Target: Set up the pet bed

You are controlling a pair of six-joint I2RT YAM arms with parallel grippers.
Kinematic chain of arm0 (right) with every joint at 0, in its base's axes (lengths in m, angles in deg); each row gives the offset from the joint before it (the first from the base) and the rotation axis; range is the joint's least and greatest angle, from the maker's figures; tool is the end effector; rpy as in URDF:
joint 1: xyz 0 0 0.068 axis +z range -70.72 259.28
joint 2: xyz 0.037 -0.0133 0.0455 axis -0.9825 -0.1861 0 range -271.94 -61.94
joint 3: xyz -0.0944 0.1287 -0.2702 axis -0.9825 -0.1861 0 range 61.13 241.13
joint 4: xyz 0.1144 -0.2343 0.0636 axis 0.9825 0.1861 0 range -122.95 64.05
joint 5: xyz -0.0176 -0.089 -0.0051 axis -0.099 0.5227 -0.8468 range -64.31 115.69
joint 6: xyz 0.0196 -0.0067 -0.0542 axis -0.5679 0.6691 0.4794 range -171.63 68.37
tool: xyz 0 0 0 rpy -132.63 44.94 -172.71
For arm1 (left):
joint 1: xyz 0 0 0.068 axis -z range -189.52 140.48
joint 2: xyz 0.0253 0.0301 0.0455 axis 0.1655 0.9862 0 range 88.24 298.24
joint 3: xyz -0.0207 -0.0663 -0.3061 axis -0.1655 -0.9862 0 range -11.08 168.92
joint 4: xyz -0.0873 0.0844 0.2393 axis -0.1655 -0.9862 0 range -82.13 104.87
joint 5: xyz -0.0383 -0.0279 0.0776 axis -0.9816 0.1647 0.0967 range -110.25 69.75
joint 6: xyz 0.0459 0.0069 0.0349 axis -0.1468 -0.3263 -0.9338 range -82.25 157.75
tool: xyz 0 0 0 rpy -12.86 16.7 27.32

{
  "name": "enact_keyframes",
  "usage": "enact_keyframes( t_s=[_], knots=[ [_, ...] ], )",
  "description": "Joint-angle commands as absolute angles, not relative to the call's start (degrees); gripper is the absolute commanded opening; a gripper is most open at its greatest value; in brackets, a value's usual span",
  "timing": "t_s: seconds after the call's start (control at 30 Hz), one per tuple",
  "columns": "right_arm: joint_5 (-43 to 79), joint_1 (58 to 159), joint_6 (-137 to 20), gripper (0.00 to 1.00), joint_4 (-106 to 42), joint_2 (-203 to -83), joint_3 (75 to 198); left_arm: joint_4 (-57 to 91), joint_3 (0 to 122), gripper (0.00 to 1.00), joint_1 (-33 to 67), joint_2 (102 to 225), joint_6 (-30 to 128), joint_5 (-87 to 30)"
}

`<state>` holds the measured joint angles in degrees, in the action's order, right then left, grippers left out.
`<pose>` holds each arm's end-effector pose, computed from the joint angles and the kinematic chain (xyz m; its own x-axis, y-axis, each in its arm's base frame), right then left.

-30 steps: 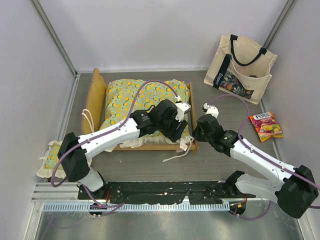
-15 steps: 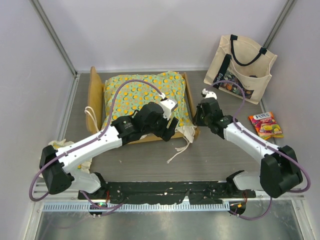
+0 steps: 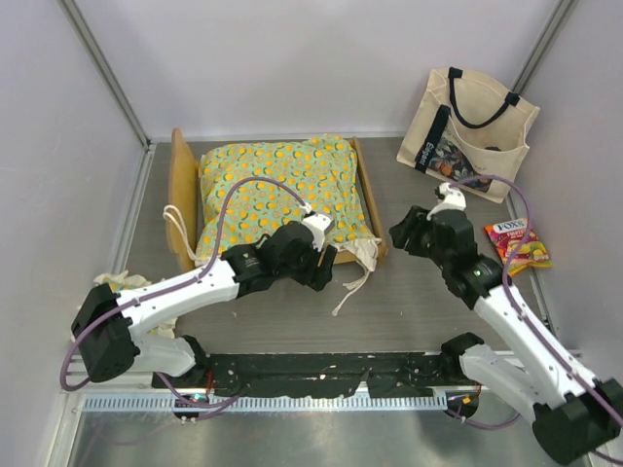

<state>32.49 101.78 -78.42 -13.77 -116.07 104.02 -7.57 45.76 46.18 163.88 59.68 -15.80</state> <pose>0.1859 0.0717 0.3129 -0.5463 0.2580 -0.7968 -0.0442 0.9411 0.3351 0.1655 -0.2370 0.3095 -0.6399 0.2774 -0.7166 0.5948 0.7692 -0.2334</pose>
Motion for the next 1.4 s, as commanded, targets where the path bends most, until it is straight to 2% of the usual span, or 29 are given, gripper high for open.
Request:
enact_keyframes(
  t_s=[0.0, 0.2, 0.4, 0.7, 1.0, 1.03, 1.07, 1.1, 1.17, 1.2, 1.3, 1.37],
  knots=[
    [27.5, 101.9, -88.0, 0.55, -10.5, -105.7, 95.4, 3.7, 43.1, 0.66, 47.9, 162.2, 63.4, -14.4],
    [26.4, 101.8, -89.3, 0.54, -9.5, -99.8, 91.0, 18.6, 38.2, 0.65, 54.3, 170.6, 57.5, -7.5],
    [22.3, 101.9, -87.2, 0.51, -8.2, -100.0, 91.7, 33.1, 36.2, 0.56, 54.5, 178.6, 49.2, -7.5],
    [21.7, 101.9, -86.3, 0.51, -6.9, -93.9, 90.5, 44.8, 34.9, 0.53, 54.6, 189.0, 48.7, -8.4],
    [20.3, 101.9, -86.0, 0.51, -7.4, -91.7, 88.6, 49.8, 35.7, 0.52, 54.6, 197.2, 50.7, -9.2],
    [20.0, 101.9, -85.9, 0.51, -7.6, -91.5, 88.5, 50.3, 35.7, 0.49, 54.7, 197.8, 51.9, -9.3],
    [19.9, 101.9, -85.9, 0.51, -7.6, -91.5, 88.6, 50.8, 35.8, 0.42, 54.8, 198.5, 52.3, -9.3],
    [20.0, 102.0, -85.8, 0.51, -7.8, -91.5, 88.5, 51.3, 35.8, 0.30, 55.1, 198.9, 52.9, -9.2],
    [20.6, 101.9, -85.7, 0.51, -7.9, -91.5, 88.7, 51.1, 35.6, 0.23, 55.5, 198.9, 54.8, -9.0],
    [20.8, 101.9, -85.8, 0.51, -7.9, -91.6, 88.7, 50.2, 35.4, 0.14, 56.1, 198.5, 55.4, -8.9],
    [21.7, 101.9, -85.7, 0.51, -8.4, -92.5, 88.5, 47.5, 35.5, 0.03, 57.9, 197.0, 56.7, -10.3],
    [22.0, 101.9, -85.7, 0.51, -9.4, -94.1, 88.1, 45.3, 35.5, 0.01, 59.2, 195.6, 57.0, -11.9]
  ],
)
